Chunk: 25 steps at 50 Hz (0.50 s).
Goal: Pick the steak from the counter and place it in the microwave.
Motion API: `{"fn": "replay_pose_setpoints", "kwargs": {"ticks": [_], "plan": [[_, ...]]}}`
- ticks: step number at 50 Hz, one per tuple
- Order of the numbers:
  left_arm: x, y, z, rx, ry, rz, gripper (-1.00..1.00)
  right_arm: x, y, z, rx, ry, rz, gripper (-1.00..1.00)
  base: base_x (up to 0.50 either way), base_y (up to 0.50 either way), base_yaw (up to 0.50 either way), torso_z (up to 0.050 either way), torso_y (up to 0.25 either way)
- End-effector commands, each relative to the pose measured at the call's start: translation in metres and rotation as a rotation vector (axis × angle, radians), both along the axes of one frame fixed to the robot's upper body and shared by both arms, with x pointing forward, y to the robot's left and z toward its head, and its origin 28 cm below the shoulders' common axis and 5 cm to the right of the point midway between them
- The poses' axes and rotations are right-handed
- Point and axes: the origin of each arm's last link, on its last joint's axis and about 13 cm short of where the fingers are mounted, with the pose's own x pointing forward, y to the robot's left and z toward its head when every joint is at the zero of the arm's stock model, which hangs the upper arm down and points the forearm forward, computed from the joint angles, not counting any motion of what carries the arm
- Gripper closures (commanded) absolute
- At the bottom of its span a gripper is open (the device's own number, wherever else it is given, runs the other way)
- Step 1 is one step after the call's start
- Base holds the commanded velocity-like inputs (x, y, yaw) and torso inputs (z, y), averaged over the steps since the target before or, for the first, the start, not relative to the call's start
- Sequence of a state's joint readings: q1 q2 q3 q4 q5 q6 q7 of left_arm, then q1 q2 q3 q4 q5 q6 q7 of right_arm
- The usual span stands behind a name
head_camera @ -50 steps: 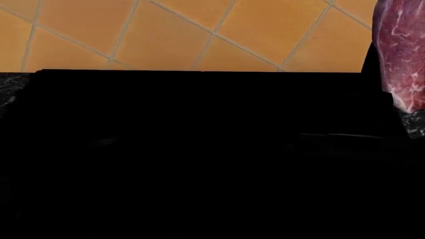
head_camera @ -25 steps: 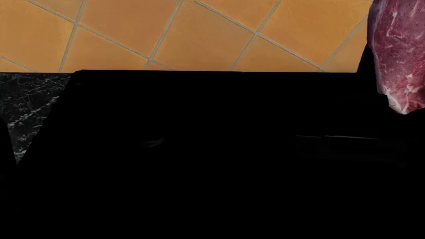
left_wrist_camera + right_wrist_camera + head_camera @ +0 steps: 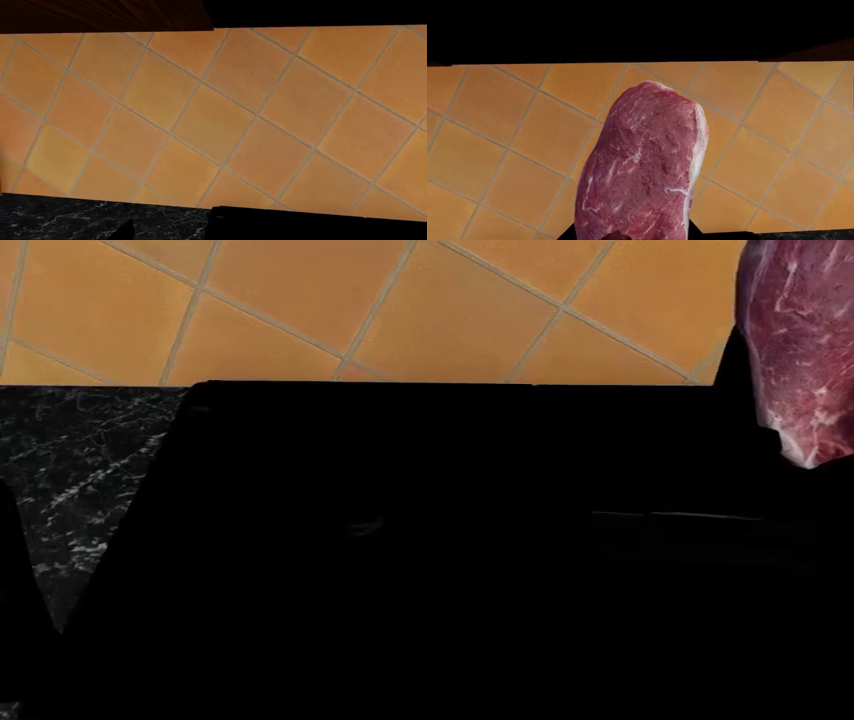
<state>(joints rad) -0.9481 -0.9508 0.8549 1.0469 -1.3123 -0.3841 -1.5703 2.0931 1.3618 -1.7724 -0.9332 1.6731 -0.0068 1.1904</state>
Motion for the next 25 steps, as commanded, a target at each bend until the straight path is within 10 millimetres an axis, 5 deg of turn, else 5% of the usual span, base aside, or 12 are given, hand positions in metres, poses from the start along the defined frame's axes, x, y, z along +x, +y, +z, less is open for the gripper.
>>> {"fn": "replay_pose_setpoints", "kwargs": {"ticks": [1,13,25], "plan": [[0.0,0.001,0.0,0.0,0.0,-0.001,-1.0,-0.001,0.001,0.005,-0.014,-0.057,0.002,1.0,0.35,0.0,0.0,0.0,0.0],[0.0,0.0,0.001,0.0,-0.002,-0.003,-1.0,-0.003,0.001,0.008,-0.018,-0.084,0.009,1.0,0.37,0.0,0.0,0.0,0.0],[0.001,-0.003,0.001,-0.001,0.001,-0.01,-1.0,-0.008,0.003,0.028,-0.036,-0.146,0.012,1.0,0.0,0.0,0.0,0.001,0.001]]}}
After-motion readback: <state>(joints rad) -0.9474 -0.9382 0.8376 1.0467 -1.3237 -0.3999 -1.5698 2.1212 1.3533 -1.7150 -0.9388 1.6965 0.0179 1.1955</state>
